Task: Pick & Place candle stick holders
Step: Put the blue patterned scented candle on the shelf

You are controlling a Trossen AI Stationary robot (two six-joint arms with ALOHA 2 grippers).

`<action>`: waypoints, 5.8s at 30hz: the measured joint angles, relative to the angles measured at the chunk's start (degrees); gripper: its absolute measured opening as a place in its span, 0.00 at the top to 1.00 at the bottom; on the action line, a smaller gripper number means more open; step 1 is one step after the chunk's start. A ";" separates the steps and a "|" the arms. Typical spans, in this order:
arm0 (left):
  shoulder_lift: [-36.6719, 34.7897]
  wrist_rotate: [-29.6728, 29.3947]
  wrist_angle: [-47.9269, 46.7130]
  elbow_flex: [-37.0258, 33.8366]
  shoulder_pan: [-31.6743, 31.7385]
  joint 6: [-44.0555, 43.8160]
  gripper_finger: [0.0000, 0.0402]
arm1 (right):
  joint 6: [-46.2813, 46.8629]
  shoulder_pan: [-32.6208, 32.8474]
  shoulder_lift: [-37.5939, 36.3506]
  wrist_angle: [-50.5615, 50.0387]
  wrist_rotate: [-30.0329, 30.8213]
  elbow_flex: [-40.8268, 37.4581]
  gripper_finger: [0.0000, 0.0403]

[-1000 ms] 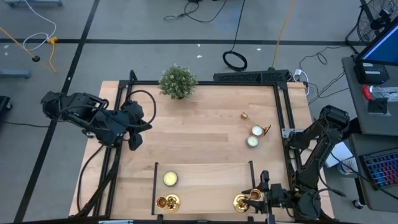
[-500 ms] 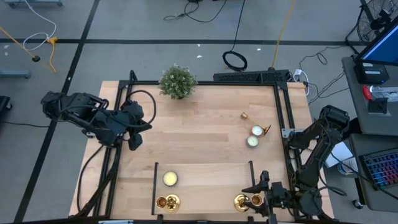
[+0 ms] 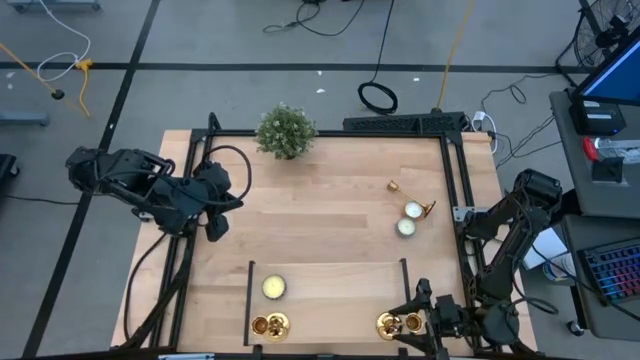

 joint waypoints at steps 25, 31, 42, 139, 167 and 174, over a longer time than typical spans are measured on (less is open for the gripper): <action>0.00 -0.04 -0.04 0.00 0.00 0.52 0.99 | 0.95 6.10 0.00 -2.16 13.51 -0.02 0.41; -0.01 -0.04 -0.04 0.00 0.00 0.51 0.99 | 0.62 6.63 0.00 -2.18 14.69 -0.02 0.41; -0.01 -0.09 -0.04 0.00 0.00 1.28 0.99 | 0.06 8.72 0.00 -1.79 30.14 -0.02 0.47; 0.06 -4.76 18.51 0.04 18.26 12.62 0.99 | 12.18 -20.54 -50.82 -59.00 3.20 -13.27 1.00; 0.05 -1.55 18.43 0.04 17.67 14.27 0.99 | 30.96 -66.70 -42.06 -82.79 -47.66 -13.25 1.00; 0.05 -1.55 18.36 0.02 17.68 14.82 0.99 | 25.94 -73.85 -36.35 -82.69 -56.22 -13.25 1.00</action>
